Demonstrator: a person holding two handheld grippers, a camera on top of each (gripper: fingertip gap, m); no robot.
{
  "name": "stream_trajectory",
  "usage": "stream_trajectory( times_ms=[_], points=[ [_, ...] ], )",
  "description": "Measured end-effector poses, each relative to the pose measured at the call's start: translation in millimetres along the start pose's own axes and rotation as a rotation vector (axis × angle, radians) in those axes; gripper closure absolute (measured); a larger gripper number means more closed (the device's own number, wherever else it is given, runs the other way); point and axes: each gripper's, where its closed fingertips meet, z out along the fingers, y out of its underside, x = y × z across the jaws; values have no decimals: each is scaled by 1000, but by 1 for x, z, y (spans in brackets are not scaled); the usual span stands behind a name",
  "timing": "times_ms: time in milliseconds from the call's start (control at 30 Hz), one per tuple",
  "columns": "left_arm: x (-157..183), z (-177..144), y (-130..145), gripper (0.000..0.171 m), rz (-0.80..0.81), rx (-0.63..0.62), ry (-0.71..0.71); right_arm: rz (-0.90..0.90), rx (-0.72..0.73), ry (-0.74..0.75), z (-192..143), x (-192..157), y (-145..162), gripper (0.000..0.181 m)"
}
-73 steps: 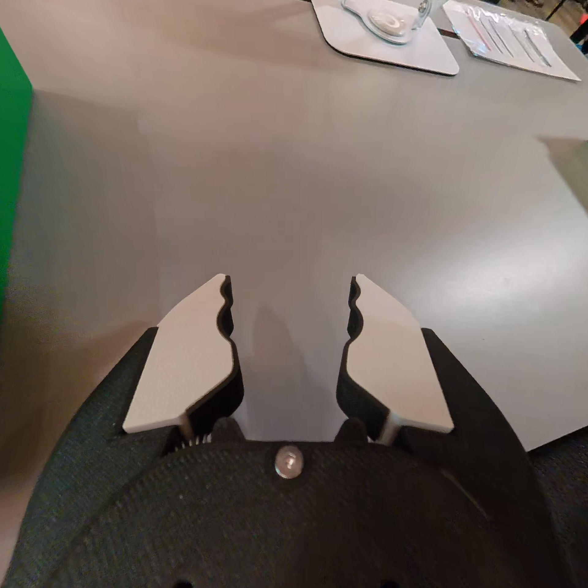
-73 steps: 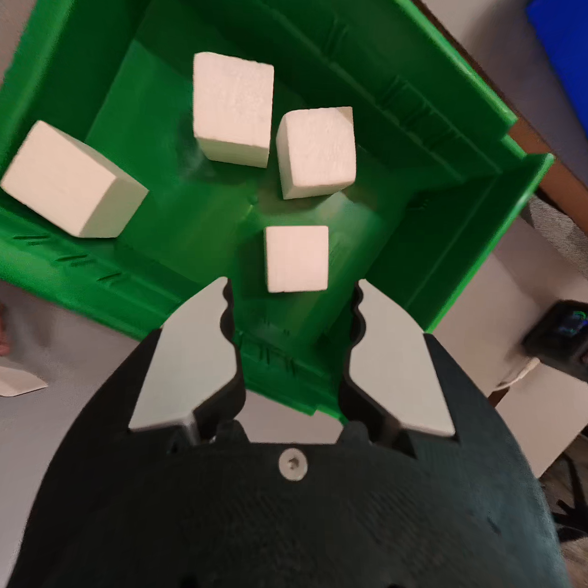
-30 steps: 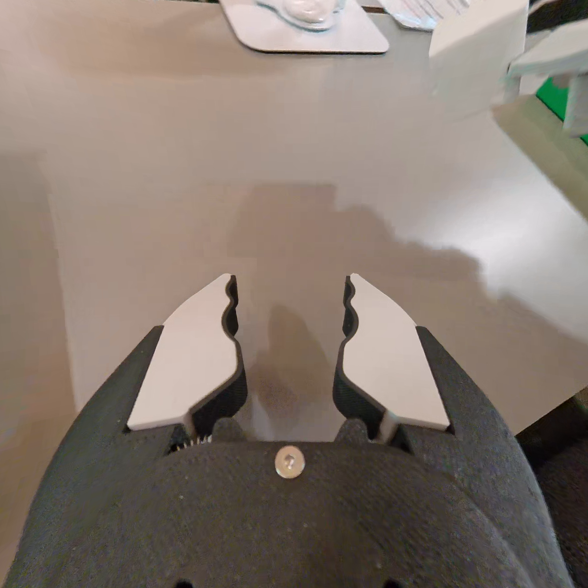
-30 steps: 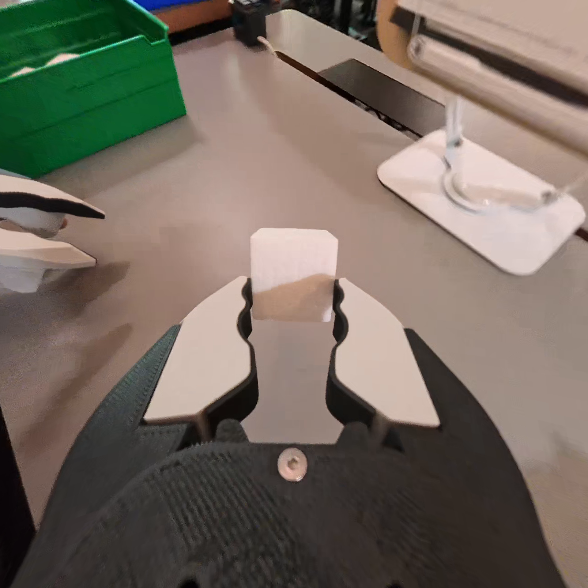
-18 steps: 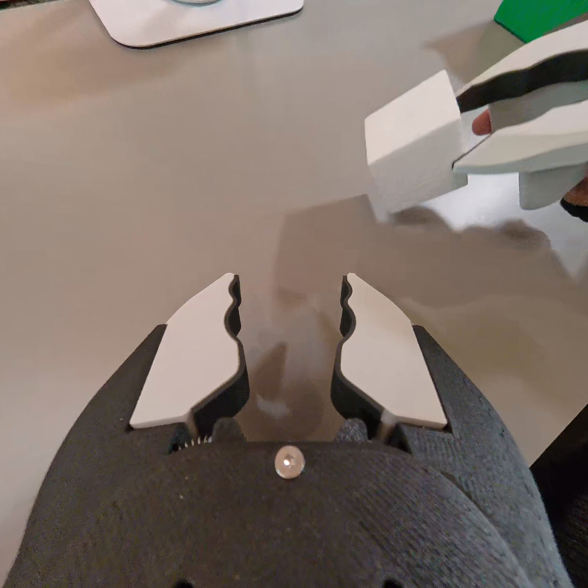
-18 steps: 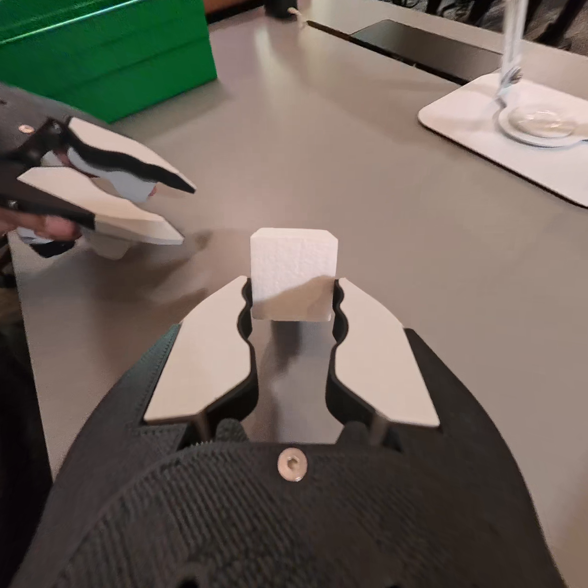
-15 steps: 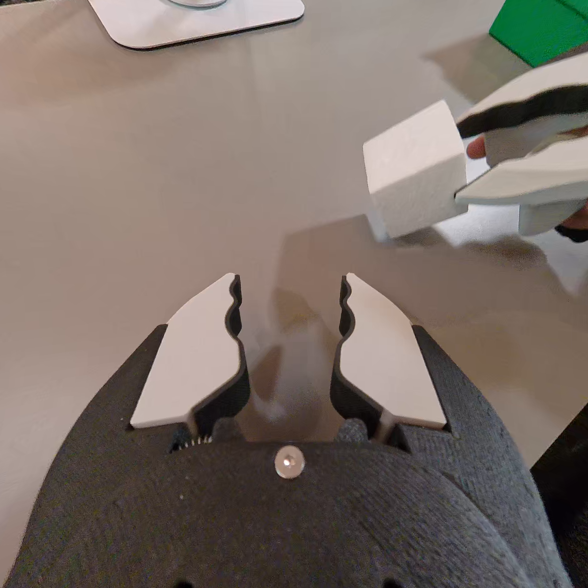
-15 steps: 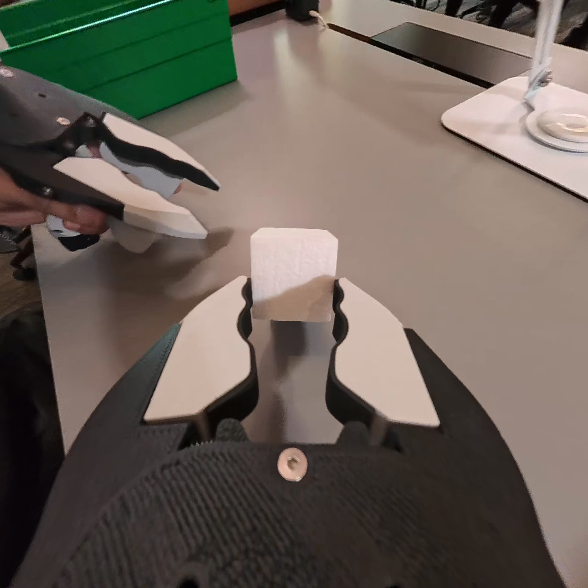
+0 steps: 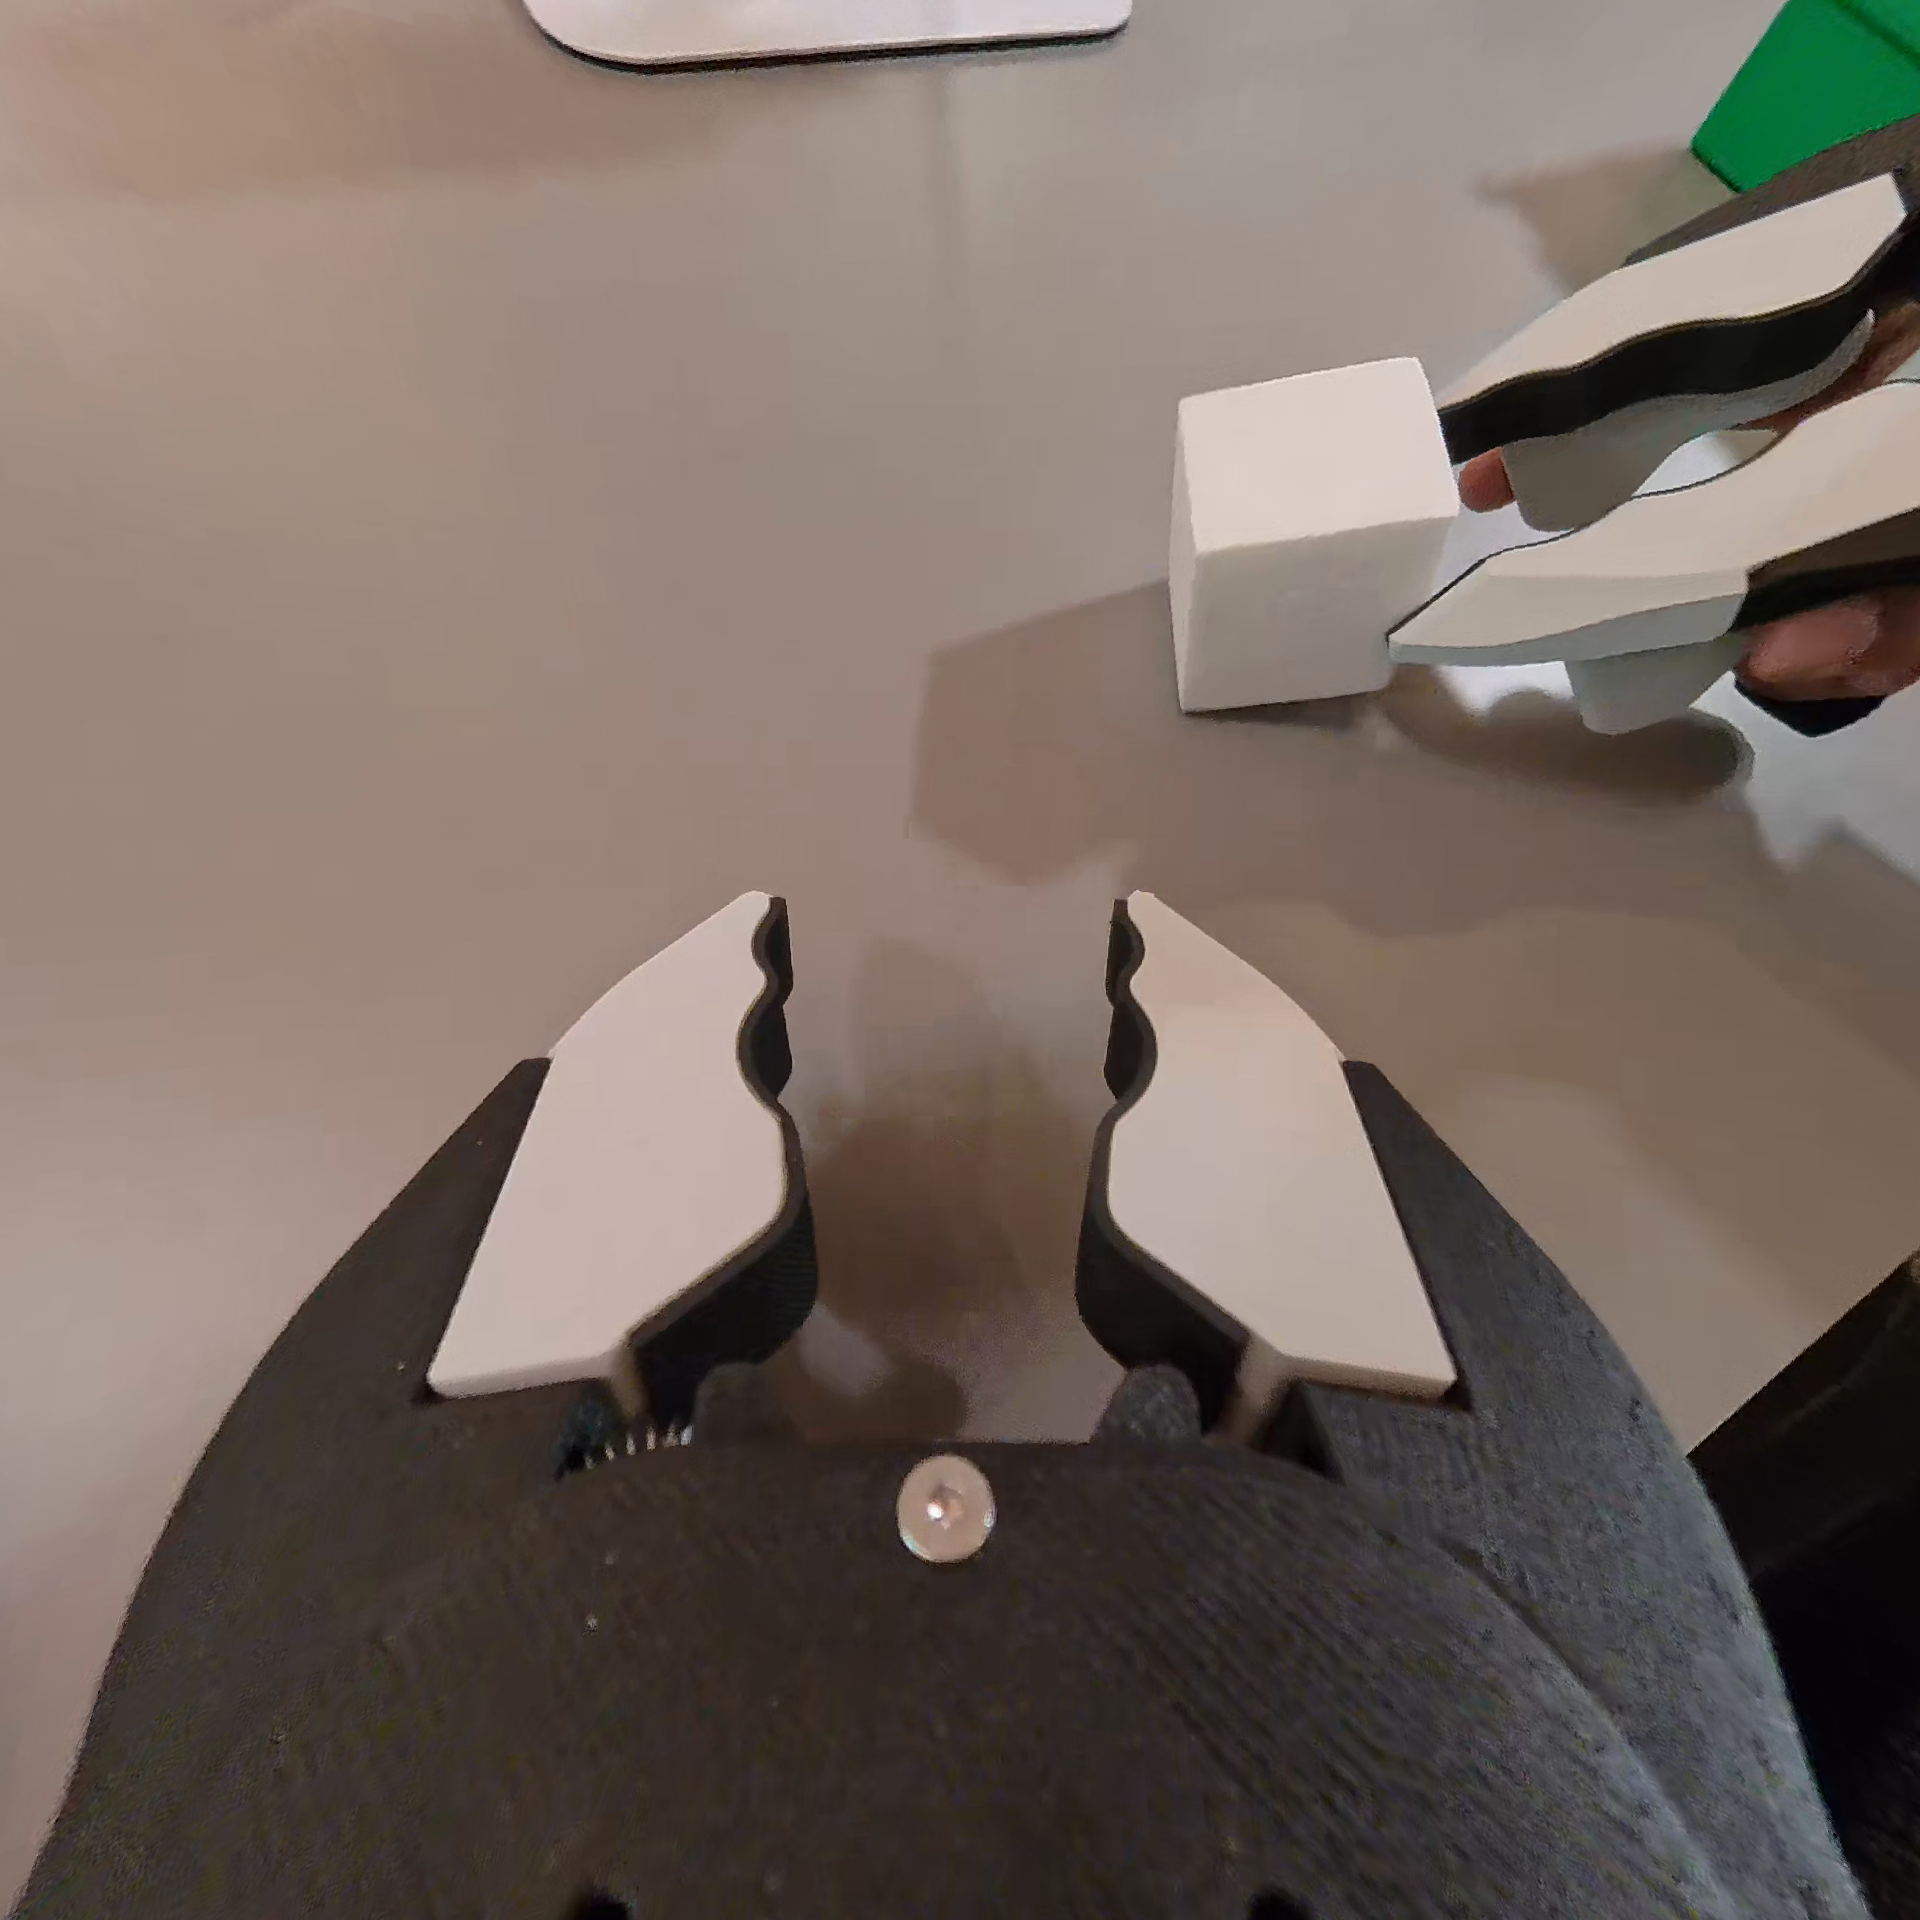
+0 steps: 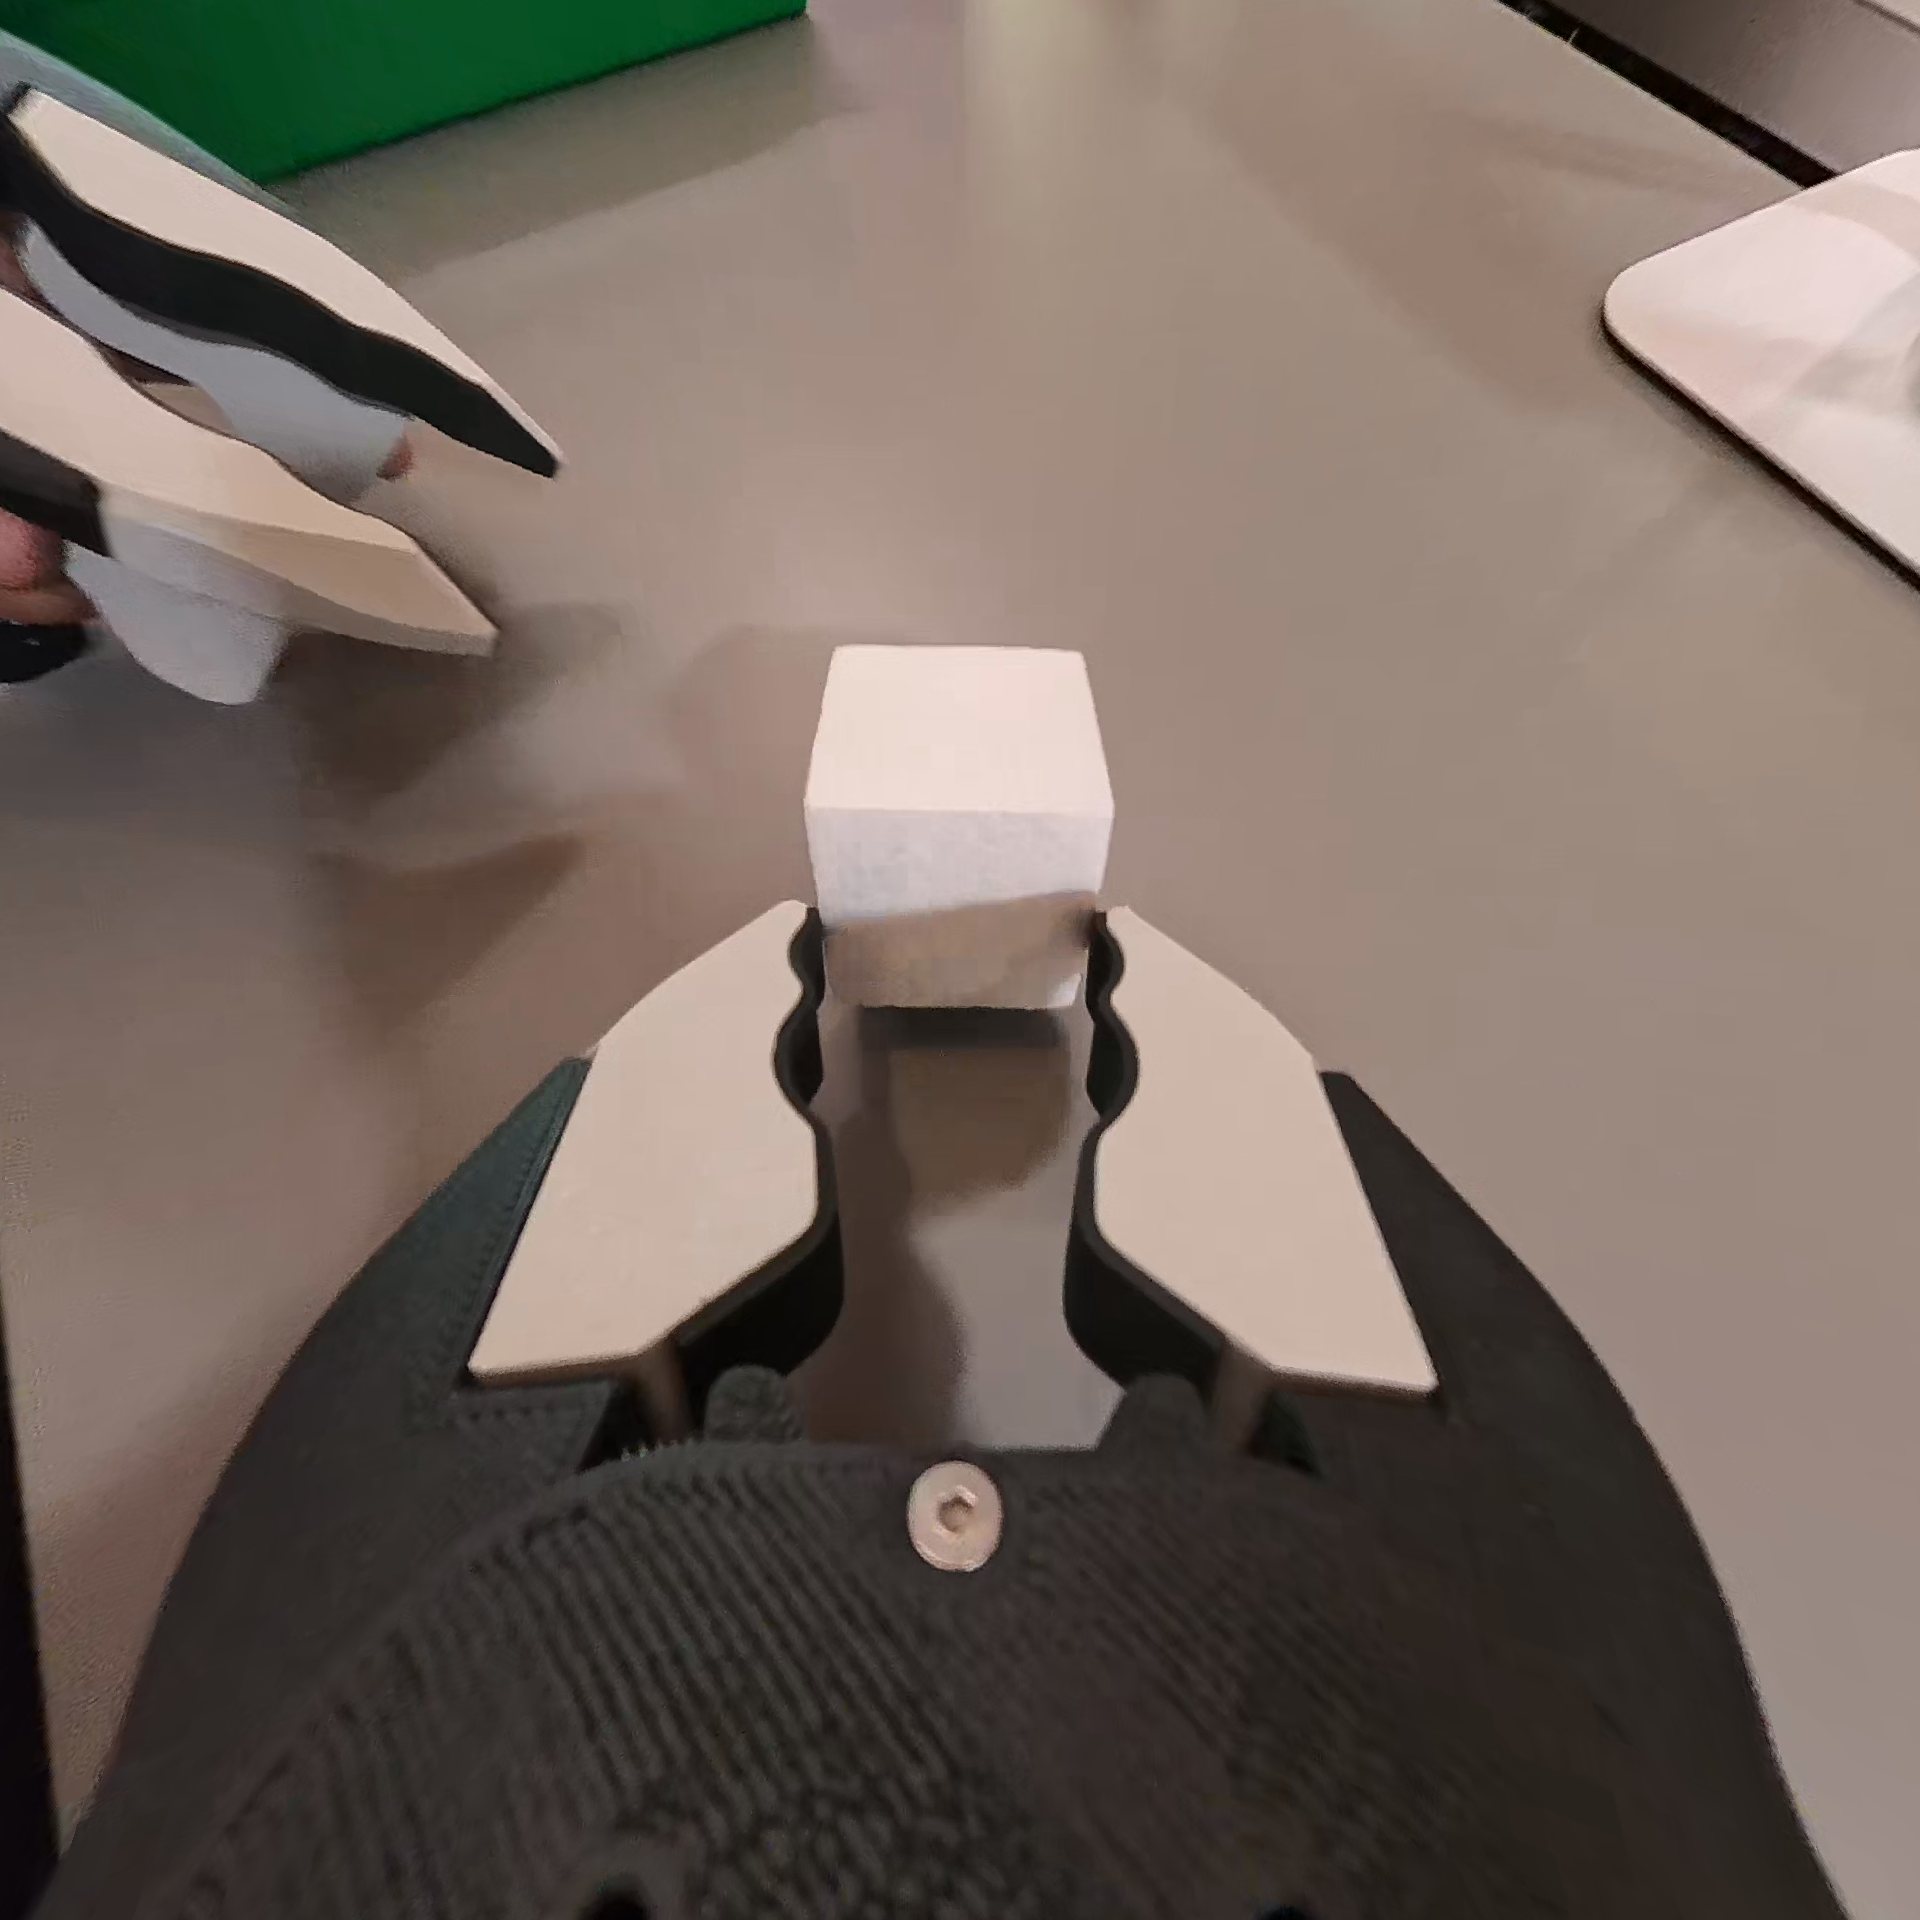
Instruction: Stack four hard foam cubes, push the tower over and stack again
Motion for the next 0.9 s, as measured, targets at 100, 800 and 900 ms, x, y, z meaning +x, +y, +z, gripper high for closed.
stream_trajectory(
  times_ms=[100,800,900],
  points=[
    [-7,-4,2,112,-31,2,-10,9,-25,12,3,7,2,127],
    [21,30,-27,112,-21,-2,137,152,-41,136,-42,18,39,105],
    [30,38,-35,113,-25,1,177,194,-29,168,-51,18,45,104]
  ],
)
